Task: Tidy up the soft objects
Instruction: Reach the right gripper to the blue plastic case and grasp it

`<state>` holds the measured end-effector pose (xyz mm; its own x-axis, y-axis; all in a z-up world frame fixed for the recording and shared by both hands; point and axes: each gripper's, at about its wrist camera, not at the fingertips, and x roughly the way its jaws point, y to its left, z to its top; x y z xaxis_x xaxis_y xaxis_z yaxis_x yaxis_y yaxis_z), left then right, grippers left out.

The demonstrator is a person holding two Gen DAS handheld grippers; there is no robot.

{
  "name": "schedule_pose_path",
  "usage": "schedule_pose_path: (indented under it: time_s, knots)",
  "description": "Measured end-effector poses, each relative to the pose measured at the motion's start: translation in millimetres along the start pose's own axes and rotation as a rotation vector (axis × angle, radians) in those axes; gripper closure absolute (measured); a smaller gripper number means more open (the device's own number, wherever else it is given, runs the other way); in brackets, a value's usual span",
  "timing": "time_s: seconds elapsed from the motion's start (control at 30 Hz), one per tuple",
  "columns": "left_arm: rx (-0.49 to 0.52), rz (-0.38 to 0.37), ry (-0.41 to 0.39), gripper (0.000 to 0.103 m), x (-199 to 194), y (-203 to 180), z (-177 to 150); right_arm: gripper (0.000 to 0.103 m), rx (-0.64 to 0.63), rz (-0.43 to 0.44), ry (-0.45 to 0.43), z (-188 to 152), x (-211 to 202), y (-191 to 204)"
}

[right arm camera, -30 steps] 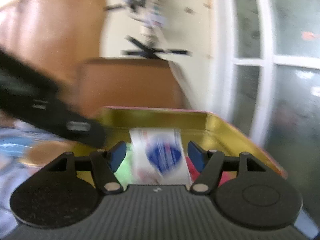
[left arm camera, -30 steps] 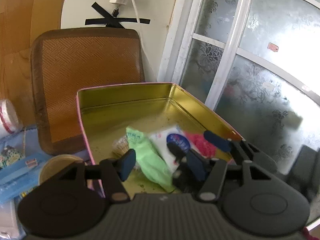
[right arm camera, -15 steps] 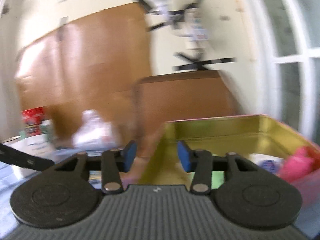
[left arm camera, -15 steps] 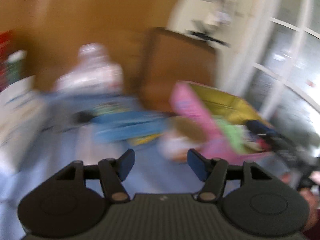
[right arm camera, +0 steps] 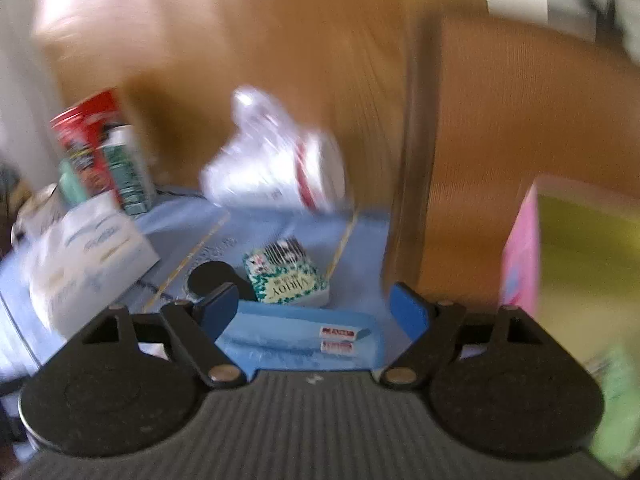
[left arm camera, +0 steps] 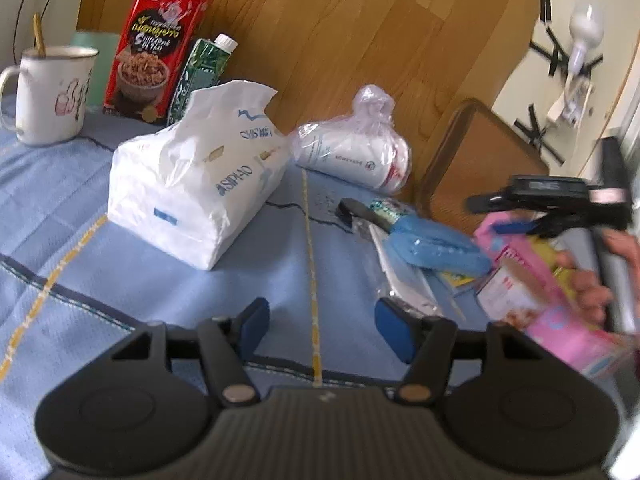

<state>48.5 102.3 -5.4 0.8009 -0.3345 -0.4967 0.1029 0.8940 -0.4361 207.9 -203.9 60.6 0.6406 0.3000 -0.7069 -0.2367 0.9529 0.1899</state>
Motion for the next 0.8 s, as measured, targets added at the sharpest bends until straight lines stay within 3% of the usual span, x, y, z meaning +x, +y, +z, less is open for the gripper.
schedule_pose_path:
  time_s: [0.07,0.17,0.27,0.37,0.43,0.5,0.57,0.7,0.8]
  knots:
    - [-0.037,-0.018,-0.014,0.042,-1.5,5.2,0.7,0.019,0.12,0.043,0.125,7.5,21.7,-12.2]
    - [-0.077,-0.045,-0.02,0.041,-2.1,11.4,2.3,0.022,0.157,0.118,0.17,-3.1,20.3,0.2]
    - [-0.087,-0.061,-0.01,0.041,0.3,13.9,2.4,0.025,0.024,0.264,0.22,-32.8,8.3,42.6]
    - [-0.085,-0.067,-0.015,0.041,-1.1,13.6,1.4,0.025,-0.128,0.348,0.195,-74.9,-13.2,77.4]
    - [-0.089,-0.069,-0.023,0.039,-2.4,14.4,1.0,0.025,-0.196,0.335,0.127,-95.4,-28.9,88.7]
    - [-0.094,-0.065,-0.023,0.038,-1.9,15.4,1.3,0.025,-0.286,0.253,0.005,-111.8,-44.2,98.3]
    - [-0.098,-0.063,-0.017,0.038,-1.0,15.7,1.4,0.025,-0.34,0.215,-0.062,-122.8,-52.2,105.6]
    - [-0.095,-0.047,-0.02,0.038,-1.9,14.6,0.9,0.025,-0.351,0.151,-0.118,-116.1,-37.3,112.2]
    - [-0.099,-0.044,-0.034,0.037,-4.6,15.3,0.4,0.024,-0.337,0.184,-0.128,-101.8,-25.8,121.4]
